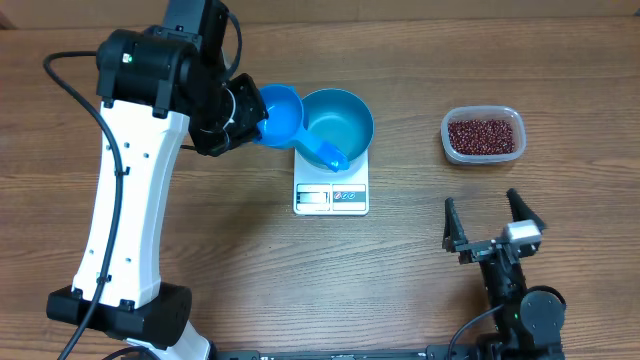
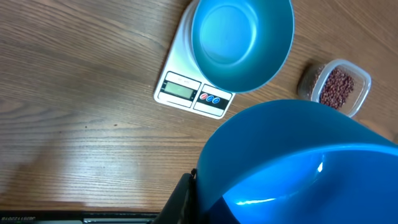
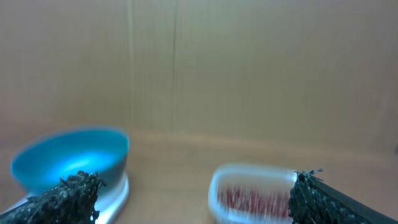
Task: Scoop item into bowl and weigh 150g on scale
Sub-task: 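Move the right gripper toward the scoop held by the left gripper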
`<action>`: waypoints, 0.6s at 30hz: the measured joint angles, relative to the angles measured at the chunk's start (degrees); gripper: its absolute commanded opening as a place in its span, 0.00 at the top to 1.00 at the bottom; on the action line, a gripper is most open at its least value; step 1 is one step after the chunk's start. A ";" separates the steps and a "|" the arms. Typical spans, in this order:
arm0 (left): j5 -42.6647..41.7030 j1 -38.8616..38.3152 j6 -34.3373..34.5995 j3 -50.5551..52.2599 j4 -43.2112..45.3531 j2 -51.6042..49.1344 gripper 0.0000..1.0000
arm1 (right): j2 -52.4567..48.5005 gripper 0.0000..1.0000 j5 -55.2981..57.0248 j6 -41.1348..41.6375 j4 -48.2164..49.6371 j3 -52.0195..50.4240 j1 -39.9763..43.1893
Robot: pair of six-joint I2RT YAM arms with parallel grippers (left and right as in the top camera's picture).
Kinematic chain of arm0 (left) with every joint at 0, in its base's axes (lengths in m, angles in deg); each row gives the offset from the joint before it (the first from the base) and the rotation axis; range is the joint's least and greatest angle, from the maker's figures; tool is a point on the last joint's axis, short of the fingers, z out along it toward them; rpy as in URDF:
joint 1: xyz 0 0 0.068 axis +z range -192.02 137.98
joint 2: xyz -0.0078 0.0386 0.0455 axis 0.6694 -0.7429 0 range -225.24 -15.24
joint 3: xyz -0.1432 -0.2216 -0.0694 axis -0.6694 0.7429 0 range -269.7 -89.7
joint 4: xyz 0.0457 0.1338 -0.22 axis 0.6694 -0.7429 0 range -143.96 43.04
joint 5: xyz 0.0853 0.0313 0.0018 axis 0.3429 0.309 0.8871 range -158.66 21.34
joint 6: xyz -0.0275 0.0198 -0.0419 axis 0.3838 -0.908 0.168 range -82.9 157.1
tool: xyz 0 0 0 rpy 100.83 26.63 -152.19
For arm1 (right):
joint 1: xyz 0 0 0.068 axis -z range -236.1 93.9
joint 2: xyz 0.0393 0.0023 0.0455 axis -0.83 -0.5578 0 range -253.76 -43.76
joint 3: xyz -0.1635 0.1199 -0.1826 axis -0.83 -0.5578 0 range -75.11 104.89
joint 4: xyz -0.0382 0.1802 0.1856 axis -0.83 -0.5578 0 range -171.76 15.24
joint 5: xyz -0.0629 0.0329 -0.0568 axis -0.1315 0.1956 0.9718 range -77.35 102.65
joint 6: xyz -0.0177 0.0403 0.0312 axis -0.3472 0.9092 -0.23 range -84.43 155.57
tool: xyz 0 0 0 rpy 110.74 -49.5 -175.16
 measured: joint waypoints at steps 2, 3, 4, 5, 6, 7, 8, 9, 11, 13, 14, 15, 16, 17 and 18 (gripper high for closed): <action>-0.02 -0.42 0.00 0.02 0.00 0.00 0.96 | 0.07 0.00 0.35 0.04 5.81 0.00 0.00; 0.00 -0.76 0.00 0.04 -0.02 0.00 0.96 | 0.07 0.00 0.66 0.37 7.45 0.07 0.00; -0.02 -0.79 0.00 0.07 -0.02 0.00 0.96 | 0.07 0.00 1.11 1.09 8.26 0.22 0.02; 0.00 -1.05 0.00 0.07 -0.02 0.00 0.96 | 0.07 0.00 1.79 2.05 8.07 0.66 0.00; 0.00 -1.07 0.02 0.09 0.00 0.00 0.96 | 0.07 0.00 2.19 2.67 7.91 0.92 0.00; 0.00 -1.16 0.02 0.09 -0.02 0.00 0.96 | 0.04 0.00 2.73 3.98 6.14 2.05 0.00; -0.02 -1.16 0.02 0.09 0.00 0.00 0.96 | 0.04 0.00 3.04 4.85 4.63 3.28 0.00; 0.00 -1.16 0.02 0.09 0.00 0.00 0.96 | 0.07 0.00 3.48 5.84 1.84 5.09 0.00; 0.00 -1.31 0.02 0.09 0.00 0.00 0.96 | 0.02 0.00 3.96 7.41 -2.54 8.94 0.00; 0.02 -1.46 0.02 0.11 0.00 0.00 0.96 | -0.04 0.00 4.42 8.87 -8.59 13.97 0.00; 0.00 -1.53 0.02 0.11 -0.02 0.00 0.96 | -0.17 0.00 4.74 9.53 -11.76 16.83 0.00; -0.02 -1.53 0.02 0.11 -0.02 0.00 0.96 | -0.39 0.00 5.07 10.29 -15.17 19.63 0.02; -0.02 -1.53 0.02 0.11 -0.02 0.00 0.96 | -0.74 0.00 5.33 11.02 -17.94 22.25 0.00; 0.00 -1.53 0.04 0.11 -0.02 0.00 0.96 | -1.31 0.00 5.53 12.09 -21.03 25.27 0.00; 0.00 -1.53 0.02 0.11 -0.02 0.00 0.96 | -2.14 0.00 5.79 13.09 -23.10 28.30 0.02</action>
